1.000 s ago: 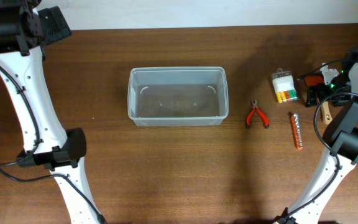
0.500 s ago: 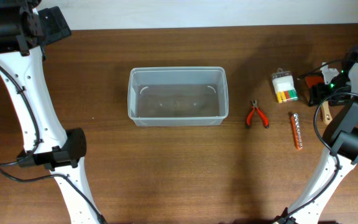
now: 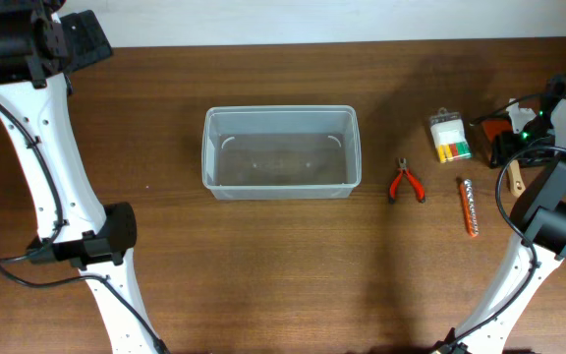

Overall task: Pack container
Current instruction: 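Close the right gripper on the scraper's wooden handle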

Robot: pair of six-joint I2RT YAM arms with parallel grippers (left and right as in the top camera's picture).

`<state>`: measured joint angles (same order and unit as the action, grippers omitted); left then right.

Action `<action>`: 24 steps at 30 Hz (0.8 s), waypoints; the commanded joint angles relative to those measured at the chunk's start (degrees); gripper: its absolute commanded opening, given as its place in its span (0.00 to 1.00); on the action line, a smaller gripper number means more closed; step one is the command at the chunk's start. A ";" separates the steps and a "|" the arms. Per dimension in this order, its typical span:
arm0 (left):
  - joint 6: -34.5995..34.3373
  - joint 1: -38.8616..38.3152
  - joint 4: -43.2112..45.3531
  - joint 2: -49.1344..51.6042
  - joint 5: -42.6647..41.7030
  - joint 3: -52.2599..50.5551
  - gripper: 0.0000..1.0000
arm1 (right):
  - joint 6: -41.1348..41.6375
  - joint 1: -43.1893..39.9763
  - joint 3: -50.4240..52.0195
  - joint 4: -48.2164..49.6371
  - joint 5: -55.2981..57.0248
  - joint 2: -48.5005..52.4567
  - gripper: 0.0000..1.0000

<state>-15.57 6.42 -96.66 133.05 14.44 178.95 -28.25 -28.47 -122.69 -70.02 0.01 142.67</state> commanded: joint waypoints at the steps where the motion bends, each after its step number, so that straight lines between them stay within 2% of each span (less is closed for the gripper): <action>1: 0.68 0.39 0.00 -1.73 1.03 0.02 0.99 | 0.22 -0.13 0.57 -0.92 0.68 1.14 0.67; 11: 0.70 0.39 -0.02 -1.73 1.03 0.02 0.99 | 0.24 -0.83 0.57 -2.34 1.36 1.14 0.66; 15: 0.68 0.39 -0.02 -1.73 1.03 0.02 0.99 | 1.27 -1.33 0.57 -2.32 1.60 1.14 0.60; 24: 0.68 0.39 0.00 -1.73 1.03 0.02 0.99 | 1.31 -1.57 0.57 -2.12 1.73 1.14 0.59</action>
<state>-15.57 6.42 -96.66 133.05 14.44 178.95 -27.20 -29.93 -122.69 -72.14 1.04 142.69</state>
